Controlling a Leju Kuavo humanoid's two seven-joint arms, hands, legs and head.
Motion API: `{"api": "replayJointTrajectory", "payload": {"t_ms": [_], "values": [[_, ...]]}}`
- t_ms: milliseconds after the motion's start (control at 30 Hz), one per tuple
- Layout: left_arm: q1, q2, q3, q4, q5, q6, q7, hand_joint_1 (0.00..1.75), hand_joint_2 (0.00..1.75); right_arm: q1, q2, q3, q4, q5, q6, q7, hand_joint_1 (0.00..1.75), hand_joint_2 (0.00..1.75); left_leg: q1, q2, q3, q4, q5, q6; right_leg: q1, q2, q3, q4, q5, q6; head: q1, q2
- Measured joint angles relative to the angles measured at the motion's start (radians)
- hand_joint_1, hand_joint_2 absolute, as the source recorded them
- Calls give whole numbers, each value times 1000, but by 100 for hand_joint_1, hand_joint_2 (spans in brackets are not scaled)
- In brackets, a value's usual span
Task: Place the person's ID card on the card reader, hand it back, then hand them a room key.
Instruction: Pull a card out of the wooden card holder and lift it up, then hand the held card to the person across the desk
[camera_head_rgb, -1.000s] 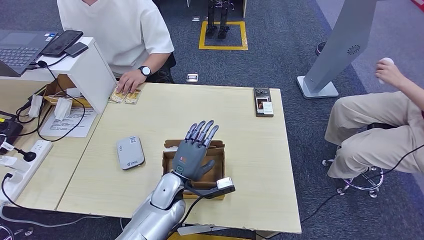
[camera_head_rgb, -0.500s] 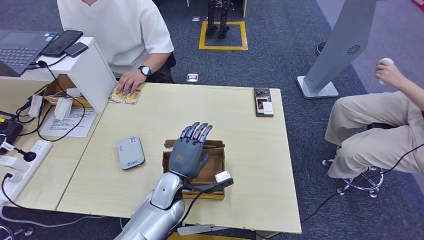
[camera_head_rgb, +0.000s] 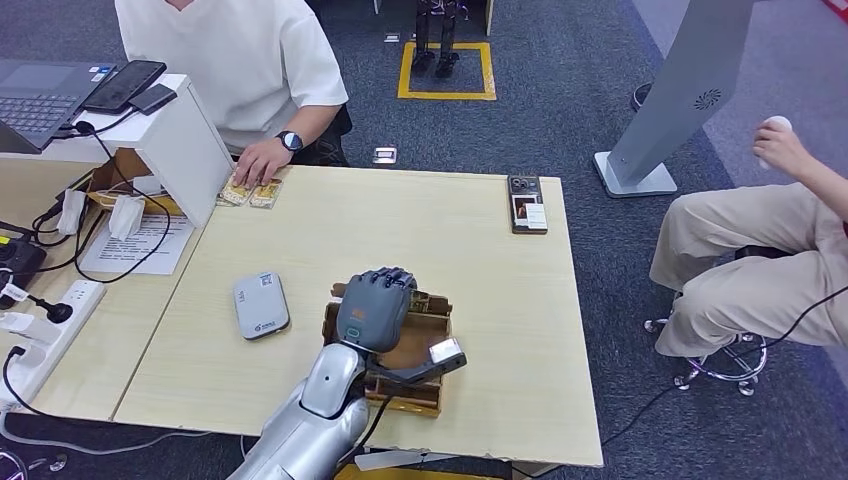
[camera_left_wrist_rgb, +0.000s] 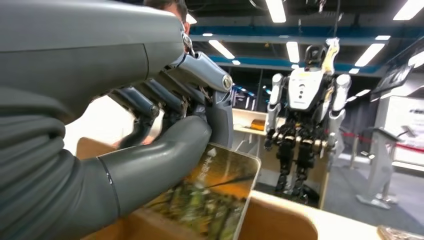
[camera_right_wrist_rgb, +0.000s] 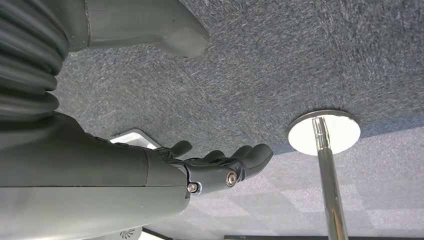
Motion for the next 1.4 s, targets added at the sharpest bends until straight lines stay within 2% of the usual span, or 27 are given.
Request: {"api": "replayJointTrajectory", "payload": {"t_ms": [700, 833, 1100, 1400], "values": [[40, 12, 8, -84, 62, 0, -87, 175, 175, 0, 0, 0, 0, 6, 0, -4, 0, 175, 0, 0, 0, 0, 0, 0, 0, 0, 0, 0, 0, 0, 0, 0], [59, 6, 41, -132, 127, 0, -129, 175, 175, 0, 0, 0, 0, 6, 0, 2, 0, 175, 0, 0, 0, 0, 0, 0, 0, 0, 0, 0, 0, 0, 0, 0], [95, -16, 162, -237, 242, 0, -236, 175, 175, 0, 0, 0, -3, -1, 0, 16, 0, 175, 0, 0, 0, 0, 0, 0, 0, 0, 0, 0, 0, 0, 0, 0], [112, -13, 224, -297, 327, 0, -261, 175, 175, 0, 0, 0, -7, -4, 0, 21, 0, 175, 0, 0, 0, 0, 0, 0, 0, 0, 0, 0, 0, 0, 0, 0]]}}
